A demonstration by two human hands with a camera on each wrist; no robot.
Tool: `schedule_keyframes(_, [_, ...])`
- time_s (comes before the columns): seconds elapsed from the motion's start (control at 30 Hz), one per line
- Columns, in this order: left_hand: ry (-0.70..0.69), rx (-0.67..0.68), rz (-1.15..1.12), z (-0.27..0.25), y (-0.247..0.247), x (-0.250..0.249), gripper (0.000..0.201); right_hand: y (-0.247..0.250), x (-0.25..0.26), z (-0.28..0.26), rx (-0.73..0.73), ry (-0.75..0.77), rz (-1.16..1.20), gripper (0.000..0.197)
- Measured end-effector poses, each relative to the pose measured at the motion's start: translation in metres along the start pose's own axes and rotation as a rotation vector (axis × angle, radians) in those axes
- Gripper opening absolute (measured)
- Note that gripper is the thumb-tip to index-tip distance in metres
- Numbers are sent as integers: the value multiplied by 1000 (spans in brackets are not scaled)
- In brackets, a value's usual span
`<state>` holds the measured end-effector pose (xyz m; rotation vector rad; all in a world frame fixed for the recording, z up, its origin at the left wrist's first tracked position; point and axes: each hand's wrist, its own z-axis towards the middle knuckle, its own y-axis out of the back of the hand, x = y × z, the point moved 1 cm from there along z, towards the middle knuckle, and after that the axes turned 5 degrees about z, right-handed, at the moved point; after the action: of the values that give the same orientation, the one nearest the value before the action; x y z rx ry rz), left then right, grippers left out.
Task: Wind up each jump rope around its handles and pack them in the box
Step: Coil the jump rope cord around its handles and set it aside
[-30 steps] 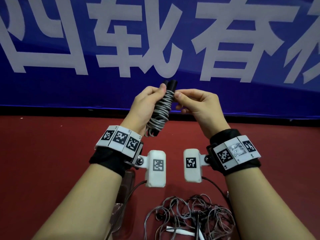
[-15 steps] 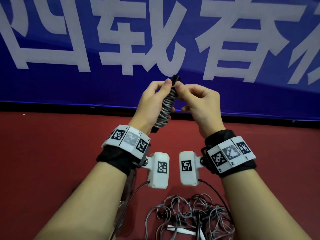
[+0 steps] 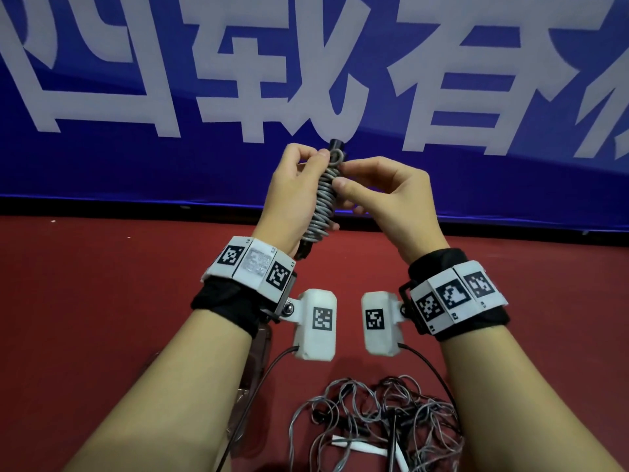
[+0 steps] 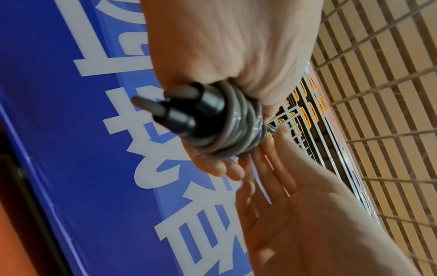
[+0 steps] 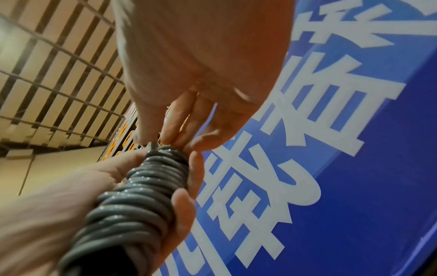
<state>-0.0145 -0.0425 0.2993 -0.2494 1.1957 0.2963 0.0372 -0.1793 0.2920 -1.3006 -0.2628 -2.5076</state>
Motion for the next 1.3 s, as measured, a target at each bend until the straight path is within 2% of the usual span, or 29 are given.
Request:
schedule_keyframes(0.07, [27,-24,0,0,2,0,15,-2,-4,2,-1,43,-85,25])
schedule_keyframes(0.2, [62,-61,70,-1,3,2,19,-4,-9,4,71,99,-303,20])
schedule_keyframes(0.37, [146,43,26,-2,3,8,23,3,-5,4,189,75,-330,19])
schedule_keyframes(0.5, [156,109,59,-5,0,7,21,8,1,3,199,43,-325,17])
schedule_keyframes(0.67, [149,60,28,-4,0,9,20,6,3,2,206,31,-320,16])
schedule_keyframes(0.83, [117,2,-81,2,1,8,20,5,2,0,117,125,-266,14])
schedule_keyframes(0.93, [118,-27,-90,3,2,9,20,5,5,1,83,146,-246,26])
schedule_keyframes(1.13, [113,-20,-10,6,9,10,18,2,5,0,160,307,-479,48])
schedule_keyframes(1.23, [120,-10,49,9,13,12,13,5,2,2,210,358,-621,48])
schedule_keyframes(1.3, [150,10,58,9,15,14,11,6,-3,1,204,327,-616,46])
